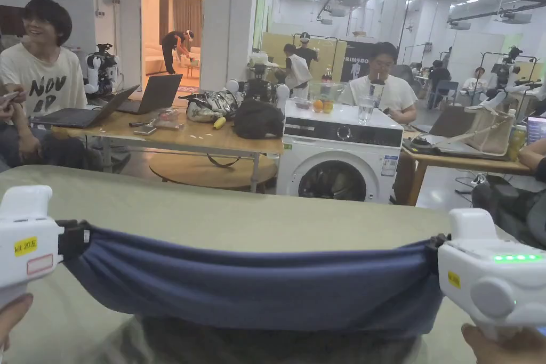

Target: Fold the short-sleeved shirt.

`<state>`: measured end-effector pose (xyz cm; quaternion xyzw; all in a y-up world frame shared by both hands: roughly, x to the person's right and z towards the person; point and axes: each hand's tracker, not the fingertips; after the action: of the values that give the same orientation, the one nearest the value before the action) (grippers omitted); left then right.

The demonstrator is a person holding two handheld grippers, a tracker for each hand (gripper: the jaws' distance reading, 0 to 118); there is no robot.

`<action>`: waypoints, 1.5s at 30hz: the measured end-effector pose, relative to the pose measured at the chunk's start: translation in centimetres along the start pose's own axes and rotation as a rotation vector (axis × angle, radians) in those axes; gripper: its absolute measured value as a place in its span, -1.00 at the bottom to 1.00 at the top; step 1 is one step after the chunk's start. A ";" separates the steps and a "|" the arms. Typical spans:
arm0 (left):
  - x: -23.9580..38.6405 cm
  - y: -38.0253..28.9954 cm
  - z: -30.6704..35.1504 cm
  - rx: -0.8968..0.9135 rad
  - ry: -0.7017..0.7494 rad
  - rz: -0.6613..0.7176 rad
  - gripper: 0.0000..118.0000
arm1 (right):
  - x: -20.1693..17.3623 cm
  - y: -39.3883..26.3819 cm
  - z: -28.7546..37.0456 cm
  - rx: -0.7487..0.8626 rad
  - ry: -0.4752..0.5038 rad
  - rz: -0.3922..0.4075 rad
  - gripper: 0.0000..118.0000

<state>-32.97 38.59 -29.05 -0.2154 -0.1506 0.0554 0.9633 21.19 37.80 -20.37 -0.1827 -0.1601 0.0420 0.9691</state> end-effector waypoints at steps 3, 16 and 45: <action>0.5 -3.7 1.5 -0.086 0.004 -0.036 -1.00 | -0.4 -4.7 1.9 -0.082 0.016 0.012 -1.00; -1.7 -16.0 0.0 -0.422 0.036 0.033 -1.00 | -1.0 -19.3 2.7 -0.409 -0.014 0.010 -1.00; 5.9 -14.4 -1.8 0.010 0.109 -0.118 -1.00 | -7.3 -13.7 2.7 0.042 0.007 -0.137 -1.00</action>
<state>-26.22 25.94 -22.81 -0.2043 -0.1098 -0.0125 0.9727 13.71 24.98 -15.09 -0.1511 -0.1678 -0.0216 0.9739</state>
